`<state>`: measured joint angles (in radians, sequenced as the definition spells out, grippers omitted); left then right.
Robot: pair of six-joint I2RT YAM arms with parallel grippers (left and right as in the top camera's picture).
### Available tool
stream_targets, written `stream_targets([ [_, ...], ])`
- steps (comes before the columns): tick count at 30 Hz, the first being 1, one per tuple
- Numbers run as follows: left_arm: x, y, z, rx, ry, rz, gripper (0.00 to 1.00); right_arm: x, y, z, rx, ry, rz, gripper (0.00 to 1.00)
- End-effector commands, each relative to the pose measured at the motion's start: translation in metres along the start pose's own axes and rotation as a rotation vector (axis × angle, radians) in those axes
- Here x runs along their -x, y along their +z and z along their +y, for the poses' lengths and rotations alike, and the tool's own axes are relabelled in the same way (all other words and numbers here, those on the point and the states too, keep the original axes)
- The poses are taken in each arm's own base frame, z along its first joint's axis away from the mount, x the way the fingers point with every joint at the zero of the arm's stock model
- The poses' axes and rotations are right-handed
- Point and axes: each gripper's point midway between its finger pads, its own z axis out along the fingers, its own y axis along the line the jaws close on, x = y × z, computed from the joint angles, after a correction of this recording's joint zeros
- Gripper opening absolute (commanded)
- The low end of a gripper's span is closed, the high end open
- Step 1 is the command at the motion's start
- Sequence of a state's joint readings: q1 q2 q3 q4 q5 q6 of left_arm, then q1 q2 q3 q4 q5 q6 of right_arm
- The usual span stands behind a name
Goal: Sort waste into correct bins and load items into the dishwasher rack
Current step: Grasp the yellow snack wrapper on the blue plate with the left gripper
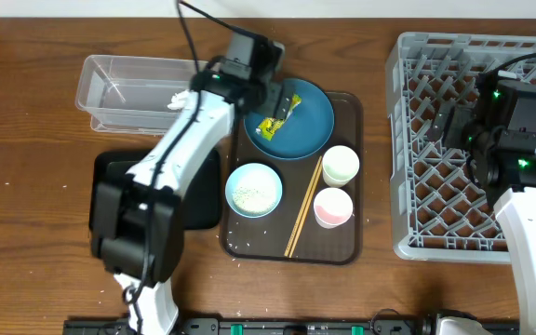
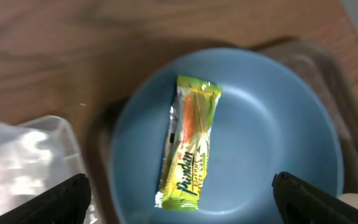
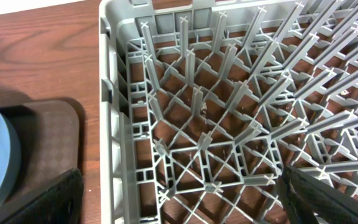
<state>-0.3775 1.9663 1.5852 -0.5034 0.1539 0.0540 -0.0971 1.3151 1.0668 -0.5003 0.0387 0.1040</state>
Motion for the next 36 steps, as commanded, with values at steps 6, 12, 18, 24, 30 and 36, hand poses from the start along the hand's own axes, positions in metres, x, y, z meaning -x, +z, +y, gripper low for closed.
stream_targets([
  [6,-0.044,0.055,-0.007,0.007,0.035,0.139,0.95,0.013,-0.008,0.0,0.003,0.02,-0.038,0.98],
  [12,-0.065,0.077,-0.011,0.002,0.042,0.202,0.82,0.012,-0.008,0.0,0.003,0.02,-0.036,0.97],
  [18,-0.068,0.079,-0.013,0.001,0.043,0.211,0.48,0.012,-0.008,0.0,0.003,0.02,-0.036,0.97],
  [24,-0.073,0.079,-0.013,0.001,0.042,0.231,0.31,0.012,-0.008,0.0,0.003,0.019,-0.036,0.97],
  [30,-0.075,0.078,-0.013,0.001,0.042,0.236,0.14,0.013,-0.008,-0.001,0.002,0.019,-0.037,0.97],
  [36,-0.063,0.07,-0.012,0.002,0.041,0.207,0.06,0.013,-0.008,-0.001,-0.002,0.019,-0.038,0.97],
])
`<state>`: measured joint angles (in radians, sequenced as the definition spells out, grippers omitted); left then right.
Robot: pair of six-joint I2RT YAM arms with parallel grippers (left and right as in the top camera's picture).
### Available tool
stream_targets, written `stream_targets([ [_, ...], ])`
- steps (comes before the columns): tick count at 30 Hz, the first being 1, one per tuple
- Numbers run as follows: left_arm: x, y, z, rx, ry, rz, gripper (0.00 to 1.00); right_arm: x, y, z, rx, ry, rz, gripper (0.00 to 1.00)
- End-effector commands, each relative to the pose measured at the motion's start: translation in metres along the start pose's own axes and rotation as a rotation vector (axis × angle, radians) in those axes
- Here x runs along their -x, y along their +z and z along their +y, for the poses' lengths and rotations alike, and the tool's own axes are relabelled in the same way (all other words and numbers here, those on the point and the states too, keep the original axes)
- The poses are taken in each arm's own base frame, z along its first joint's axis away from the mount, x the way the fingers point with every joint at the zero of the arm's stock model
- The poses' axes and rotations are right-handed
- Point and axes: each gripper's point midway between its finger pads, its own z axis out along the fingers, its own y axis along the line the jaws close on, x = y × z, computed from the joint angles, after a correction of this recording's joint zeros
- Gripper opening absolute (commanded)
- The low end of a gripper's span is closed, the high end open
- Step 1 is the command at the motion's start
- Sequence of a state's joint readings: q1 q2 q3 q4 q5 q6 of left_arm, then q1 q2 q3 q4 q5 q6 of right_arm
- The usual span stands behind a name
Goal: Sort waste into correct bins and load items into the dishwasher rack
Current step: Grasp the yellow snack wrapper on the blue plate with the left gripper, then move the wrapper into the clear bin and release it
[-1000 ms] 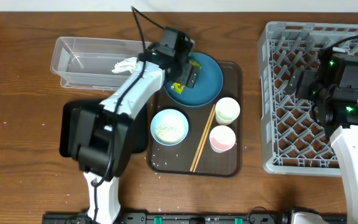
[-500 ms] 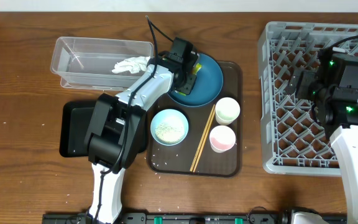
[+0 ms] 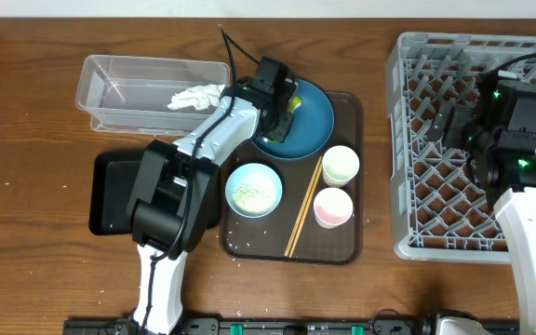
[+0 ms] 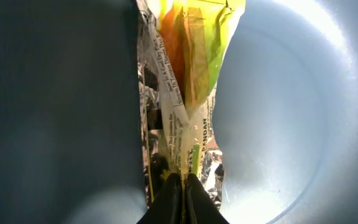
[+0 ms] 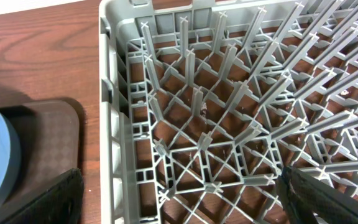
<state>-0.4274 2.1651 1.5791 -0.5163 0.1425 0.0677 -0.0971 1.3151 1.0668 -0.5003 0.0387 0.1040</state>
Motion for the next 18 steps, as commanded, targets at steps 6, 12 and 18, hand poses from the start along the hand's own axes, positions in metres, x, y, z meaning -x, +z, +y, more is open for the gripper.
stream_targets([
  [6,0.048,-0.079,0.015,0.044,-0.013,-0.194,0.06,0.013,-0.008,-0.004,-0.016,0.02,-0.039,0.97],
  [12,0.064,-0.154,0.083,0.248,-0.109,-0.334,0.06,0.014,-0.008,-0.004,-0.016,0.02,-0.045,0.98],
  [18,0.044,-0.165,0.153,0.32,-0.284,-0.329,0.06,0.015,-0.008,-0.004,-0.015,0.02,-0.047,0.97],
])
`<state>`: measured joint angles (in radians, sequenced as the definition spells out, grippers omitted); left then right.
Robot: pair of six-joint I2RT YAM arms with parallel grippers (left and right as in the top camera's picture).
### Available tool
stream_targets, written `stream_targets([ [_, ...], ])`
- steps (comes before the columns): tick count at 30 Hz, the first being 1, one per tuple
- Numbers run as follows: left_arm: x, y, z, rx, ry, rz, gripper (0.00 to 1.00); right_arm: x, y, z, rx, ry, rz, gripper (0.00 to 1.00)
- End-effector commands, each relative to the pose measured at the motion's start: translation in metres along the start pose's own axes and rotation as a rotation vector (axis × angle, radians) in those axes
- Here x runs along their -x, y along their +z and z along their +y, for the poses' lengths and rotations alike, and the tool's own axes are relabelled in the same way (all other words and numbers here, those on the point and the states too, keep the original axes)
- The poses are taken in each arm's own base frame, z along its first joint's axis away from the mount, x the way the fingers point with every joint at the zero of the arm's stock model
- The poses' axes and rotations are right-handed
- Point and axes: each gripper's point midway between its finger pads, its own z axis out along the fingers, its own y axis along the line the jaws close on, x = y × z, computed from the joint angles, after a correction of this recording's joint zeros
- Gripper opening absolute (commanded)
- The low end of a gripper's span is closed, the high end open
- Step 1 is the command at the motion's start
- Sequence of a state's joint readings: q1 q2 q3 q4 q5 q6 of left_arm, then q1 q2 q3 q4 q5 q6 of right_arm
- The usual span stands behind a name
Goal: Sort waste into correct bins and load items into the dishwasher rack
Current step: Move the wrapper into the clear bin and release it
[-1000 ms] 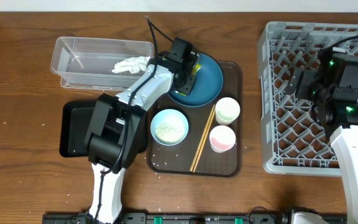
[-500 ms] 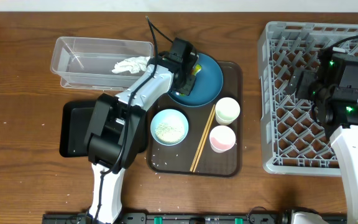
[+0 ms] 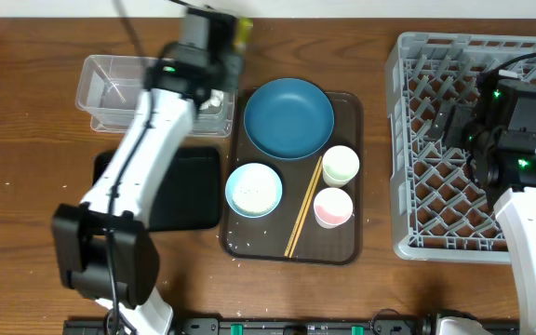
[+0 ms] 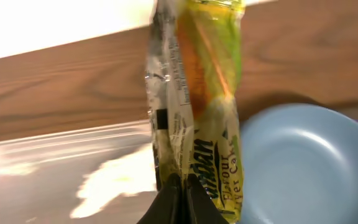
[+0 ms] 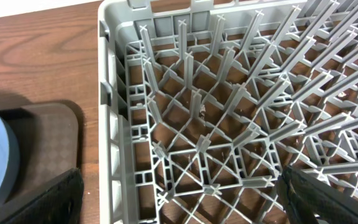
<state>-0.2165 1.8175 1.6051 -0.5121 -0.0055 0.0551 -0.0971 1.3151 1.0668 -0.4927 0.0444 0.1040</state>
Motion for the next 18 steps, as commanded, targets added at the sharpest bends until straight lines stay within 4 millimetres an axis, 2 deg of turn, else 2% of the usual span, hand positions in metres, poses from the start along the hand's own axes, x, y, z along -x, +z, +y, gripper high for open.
stream_targets([
  [1,-0.023,0.019,0.048,0.098,-0.104,0.068,0.06,0.013,-0.008,-0.003,-0.011,0.02,-0.039,0.97],
  [5,-0.046,0.03,0.087,0.156,-0.239,0.118,0.06,0.013,-0.008,-0.003,-0.011,0.02,-0.039,0.98],
  [8,-0.059,0.038,0.104,0.181,-0.313,0.144,0.08,0.014,-0.008,-0.003,-0.01,0.02,-0.042,0.98],
  [10,-0.064,0.042,0.109,0.188,-0.339,0.156,0.24,0.015,-0.008,-0.003,-0.01,0.02,-0.046,0.98],
  [11,-0.065,0.043,0.11,0.189,-0.341,0.159,0.4,0.015,-0.008,-0.003,-0.01,0.02,-0.048,0.98],
  [12,-0.065,0.043,0.11,0.189,-0.341,0.161,0.49,0.016,-0.008,-0.003,-0.009,0.02,-0.05,0.98],
  [14,-0.066,0.043,0.109,0.189,-0.341,0.164,0.56,0.016,-0.008,-0.003,-0.009,0.02,-0.049,0.98],
  [15,-0.066,0.042,0.109,0.189,-0.341,0.163,0.65,0.015,-0.008,-0.003,-0.01,0.02,-0.048,0.98],
  [18,-0.061,0.037,0.109,0.184,-0.341,0.151,0.75,0.014,-0.008,-0.003,-0.01,0.02,-0.043,0.98],
])
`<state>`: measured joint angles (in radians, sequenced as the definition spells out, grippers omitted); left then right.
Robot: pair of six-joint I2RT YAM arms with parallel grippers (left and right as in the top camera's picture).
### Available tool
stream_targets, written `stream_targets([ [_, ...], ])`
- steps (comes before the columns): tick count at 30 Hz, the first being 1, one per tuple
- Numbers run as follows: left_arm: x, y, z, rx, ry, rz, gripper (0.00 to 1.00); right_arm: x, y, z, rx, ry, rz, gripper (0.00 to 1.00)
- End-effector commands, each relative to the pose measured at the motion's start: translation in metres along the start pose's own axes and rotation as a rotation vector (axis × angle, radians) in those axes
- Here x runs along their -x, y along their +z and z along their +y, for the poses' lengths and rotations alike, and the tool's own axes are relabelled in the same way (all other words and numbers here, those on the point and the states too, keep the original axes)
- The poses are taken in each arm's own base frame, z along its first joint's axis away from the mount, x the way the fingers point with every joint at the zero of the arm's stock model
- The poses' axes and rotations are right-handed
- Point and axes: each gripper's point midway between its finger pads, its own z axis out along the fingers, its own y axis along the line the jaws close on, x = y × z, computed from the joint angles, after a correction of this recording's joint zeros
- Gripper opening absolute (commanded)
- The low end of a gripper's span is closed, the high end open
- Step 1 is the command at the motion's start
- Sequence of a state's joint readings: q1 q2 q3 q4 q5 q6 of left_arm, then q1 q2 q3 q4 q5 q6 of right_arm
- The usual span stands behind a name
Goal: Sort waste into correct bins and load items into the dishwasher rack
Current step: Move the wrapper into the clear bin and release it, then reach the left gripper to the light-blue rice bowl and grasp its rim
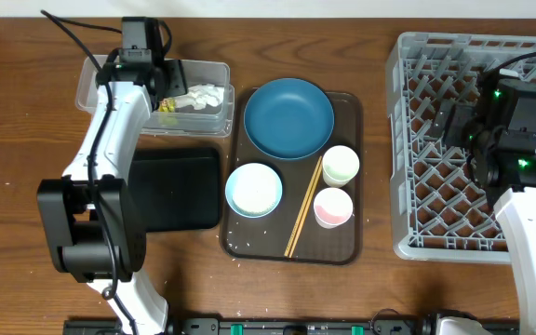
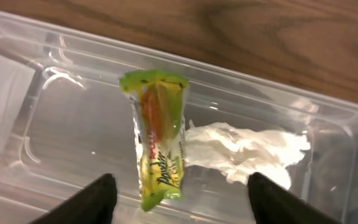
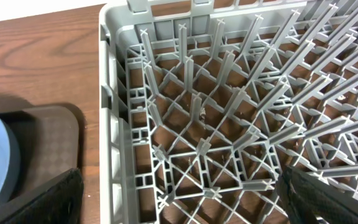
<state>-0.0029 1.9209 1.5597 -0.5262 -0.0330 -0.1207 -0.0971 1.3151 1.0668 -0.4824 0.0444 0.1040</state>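
Note:
A yellow-green snack wrapper point(image 2: 159, 140) is in the clear plastic bin point(image 2: 61, 81), next to a crumpled white tissue point(image 2: 247, 146). My left gripper point(image 2: 179, 208) hangs open right above the wrapper, its fingers wide apart and off it. In the overhead view the wrapper point(image 1: 167, 105) shows at the bin's front. My right gripper point(image 3: 179, 202) is open and empty over the left part of the grey dishwasher rack point(image 3: 204, 124). On the brown tray point(image 1: 347, 247) sit a blue plate point(image 1: 288, 118), a light blue bowl point(image 1: 253, 190), chopsticks point(image 1: 303, 208), a green cup point(image 1: 340, 166) and a pink cup point(image 1: 333, 207).
A black bin point(image 1: 170, 191) lies in front of the clear bin, left of the tray. The rack point(image 1: 408, 140) fills the table's right side. White crumbs dot the tray's front corner and the wood on the left.
My left gripper has moved left from the bin's right end to over the clear bin and has opened. The wrapper it held is now in the bin beside the tissue. The right arm stayed put.
My left gripper was open above the wrapper on the blue plate. Then it was shut on the wrapper at the plate. Then it held the wrapper high near the clear bin, and now the wrapper is in that bin with the gripper open. The right gripper stayed over the rack.

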Motion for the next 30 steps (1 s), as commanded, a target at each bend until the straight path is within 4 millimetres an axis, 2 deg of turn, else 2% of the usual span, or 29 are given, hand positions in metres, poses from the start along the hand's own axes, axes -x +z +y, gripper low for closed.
stream_targets([
  [1,0.003,-0.009,0.001,0.001,-0.014,-0.015,0.8,0.011,-0.008,-0.003,-0.011,0.019,-0.032,0.98],
  [3,0.009,-0.019,-0.002,-0.009,-0.014,-0.039,0.85,0.012,-0.008,-0.003,-0.012,0.02,-0.033,0.98],
  [5,0.016,-0.034,-0.009,-0.039,-0.009,-0.069,0.87,0.012,-0.008,-0.003,-0.011,0.02,-0.036,0.98],
  [8,0.021,-0.057,-0.033,-0.164,0.003,-0.094,0.88,0.013,-0.008,-0.003,-0.011,0.02,-0.041,0.98],
  [10,0.021,-0.071,-0.057,-0.286,0.019,-0.096,0.89,0.015,-0.008,-0.003,-0.01,0.02,-0.046,0.98],
  [14,0.009,-0.08,-0.088,-0.391,0.056,-0.056,0.88,0.018,-0.008,-0.002,-0.009,0.021,-0.058,0.99],
  [20,-0.039,-0.081,-0.123,-0.413,0.137,0.094,0.88,0.017,-0.008,-0.002,-0.008,0.021,-0.056,0.99],
  [27,-0.117,-0.09,-0.135,-0.339,0.238,0.357,0.88,0.017,-0.008,-0.002,-0.009,0.02,-0.056,0.99],
  [30,-0.139,-0.1,-0.142,-0.335,0.282,0.425,0.88,0.017,-0.008,-0.002,-0.009,0.02,-0.055,0.98],
])
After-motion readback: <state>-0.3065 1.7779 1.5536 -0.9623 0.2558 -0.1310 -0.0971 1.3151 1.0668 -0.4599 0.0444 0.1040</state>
